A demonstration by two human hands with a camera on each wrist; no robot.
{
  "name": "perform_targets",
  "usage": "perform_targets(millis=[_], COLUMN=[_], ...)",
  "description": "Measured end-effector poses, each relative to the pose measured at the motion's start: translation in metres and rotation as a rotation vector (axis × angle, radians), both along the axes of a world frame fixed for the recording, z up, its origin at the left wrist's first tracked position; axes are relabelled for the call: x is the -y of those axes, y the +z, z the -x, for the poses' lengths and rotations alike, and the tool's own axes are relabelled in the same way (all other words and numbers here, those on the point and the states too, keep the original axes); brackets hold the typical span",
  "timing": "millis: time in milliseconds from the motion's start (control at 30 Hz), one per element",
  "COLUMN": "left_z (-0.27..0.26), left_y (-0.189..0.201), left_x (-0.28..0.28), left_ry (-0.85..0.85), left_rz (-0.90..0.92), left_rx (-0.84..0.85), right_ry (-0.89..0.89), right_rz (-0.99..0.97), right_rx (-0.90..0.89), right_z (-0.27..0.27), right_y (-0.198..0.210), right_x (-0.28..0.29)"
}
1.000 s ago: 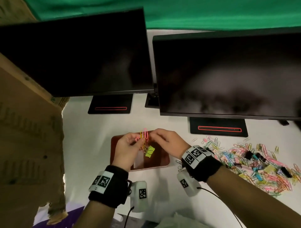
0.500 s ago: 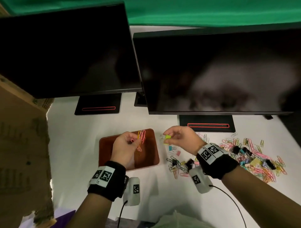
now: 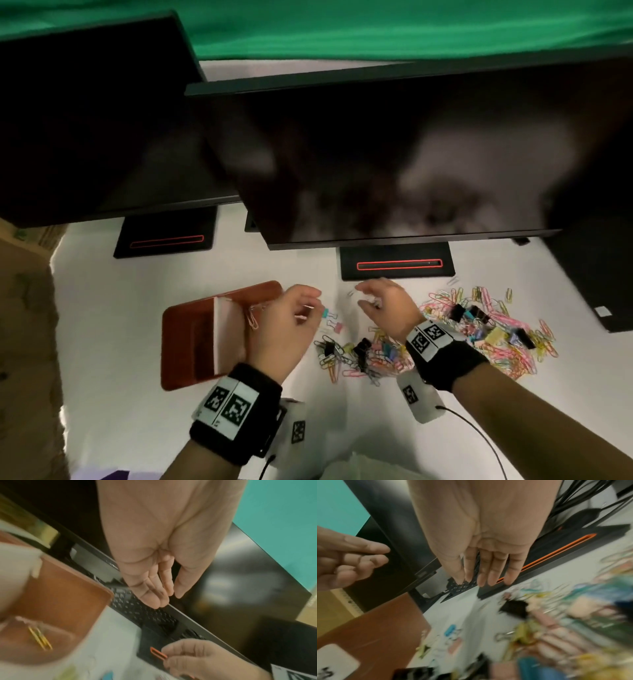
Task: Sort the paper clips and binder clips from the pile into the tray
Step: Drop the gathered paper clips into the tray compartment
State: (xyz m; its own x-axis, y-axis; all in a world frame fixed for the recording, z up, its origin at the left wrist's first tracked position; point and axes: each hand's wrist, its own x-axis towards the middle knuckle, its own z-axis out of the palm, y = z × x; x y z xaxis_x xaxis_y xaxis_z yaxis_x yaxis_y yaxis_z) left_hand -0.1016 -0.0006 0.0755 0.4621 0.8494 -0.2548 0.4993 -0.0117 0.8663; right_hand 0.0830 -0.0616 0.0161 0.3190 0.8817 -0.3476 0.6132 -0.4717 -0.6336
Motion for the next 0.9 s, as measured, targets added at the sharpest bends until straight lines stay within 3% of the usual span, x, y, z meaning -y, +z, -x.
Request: perform_targets(millis=[67, 167, 433, 600, 900], left_z=[-0.021, -0.049, -0.101, -0.112, -0.105], left_y=[-0.011, -0.032, -0.081, -0.100, -0.109], left_x=[0.012, 0.021, 0.000, -0.014, -0.017], left_ry=[-0.051, -0.099, -0.173, -0.091, -0.083], left_rz=[0.016, 0.004, -0.068, -0.099, -0.061], left_rx=[-0.029, -0.134, -0.550, -0.524, -0.513], right_ry=[-0.061, -0.018, 0.403, 0.537, 0.360], right_rz=[0.022, 0.073, 0.183, 0.189, 0.232], right_rx=[0.087, 0.112, 0.135, 0.173, 0.125], right_z=[-0.027, -0.061, -0.079, -0.078, -0.086], right_y=[-0.002, -0.009, -0.014, -0.026, -0.038], right_x=[0.010, 0.019, 0.004, -0.004, 0.006])
